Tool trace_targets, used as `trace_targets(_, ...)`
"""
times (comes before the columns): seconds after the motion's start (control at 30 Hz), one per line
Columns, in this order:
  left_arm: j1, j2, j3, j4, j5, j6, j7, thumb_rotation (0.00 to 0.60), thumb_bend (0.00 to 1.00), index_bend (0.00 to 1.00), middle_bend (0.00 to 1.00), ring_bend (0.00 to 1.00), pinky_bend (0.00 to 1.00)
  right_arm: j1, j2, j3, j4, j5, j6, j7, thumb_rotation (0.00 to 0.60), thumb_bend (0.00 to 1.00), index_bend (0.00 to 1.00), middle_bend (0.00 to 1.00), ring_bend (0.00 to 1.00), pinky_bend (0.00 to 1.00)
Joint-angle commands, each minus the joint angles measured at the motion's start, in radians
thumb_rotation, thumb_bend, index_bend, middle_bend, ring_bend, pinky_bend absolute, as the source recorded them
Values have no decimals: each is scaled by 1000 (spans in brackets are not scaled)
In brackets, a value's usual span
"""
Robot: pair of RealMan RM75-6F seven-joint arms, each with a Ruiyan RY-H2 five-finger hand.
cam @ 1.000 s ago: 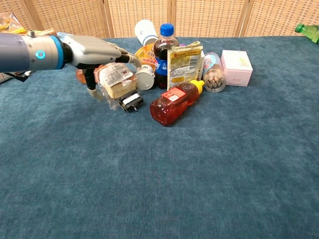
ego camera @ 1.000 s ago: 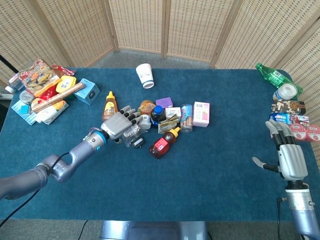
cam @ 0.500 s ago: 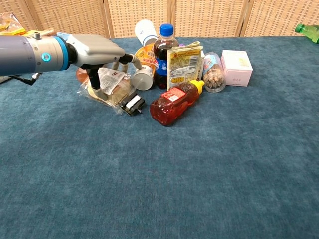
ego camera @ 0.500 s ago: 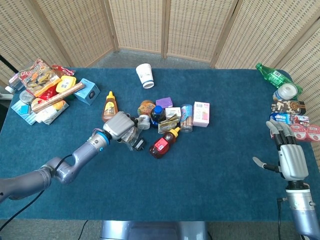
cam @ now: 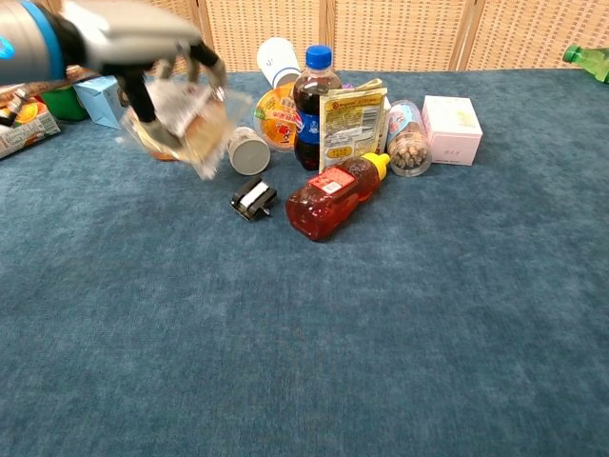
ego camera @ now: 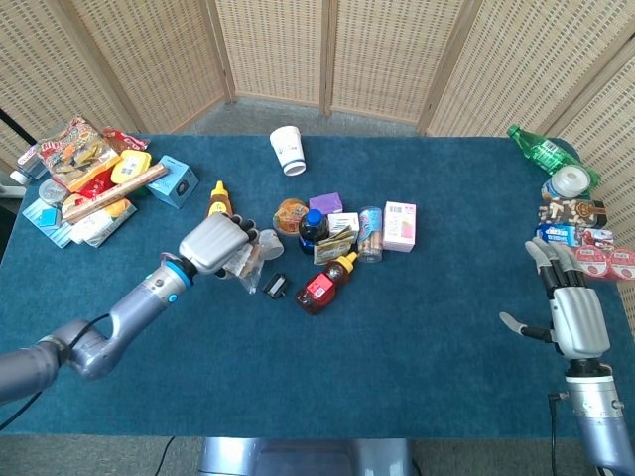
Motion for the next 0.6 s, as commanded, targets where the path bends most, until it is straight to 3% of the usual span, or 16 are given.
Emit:
trace_targets(0.03, 25, 74, -15, -72, 7, 42, -18, 600, 170, 530, 348, 400, 522, 0, 0, -1, -1, -1, 0, -2, 600, 0, 0, 0, 0, 0)
trace_targets(0.27, 45, 165, -28, -161, 26, 80, -42, 600, 169, 537, 338, 398, 521, 1, -1, -2, -3, -3, -1, -9, 600, 0, 0, 0, 0, 0)
trace_targets(0.6, 40, 177, -36, -172, 24, 80, -48, 600, 170, 537, 323, 396, 518, 1, 0, -1, -3, -1, -1, -8, 600, 0, 0, 0, 0, 0)
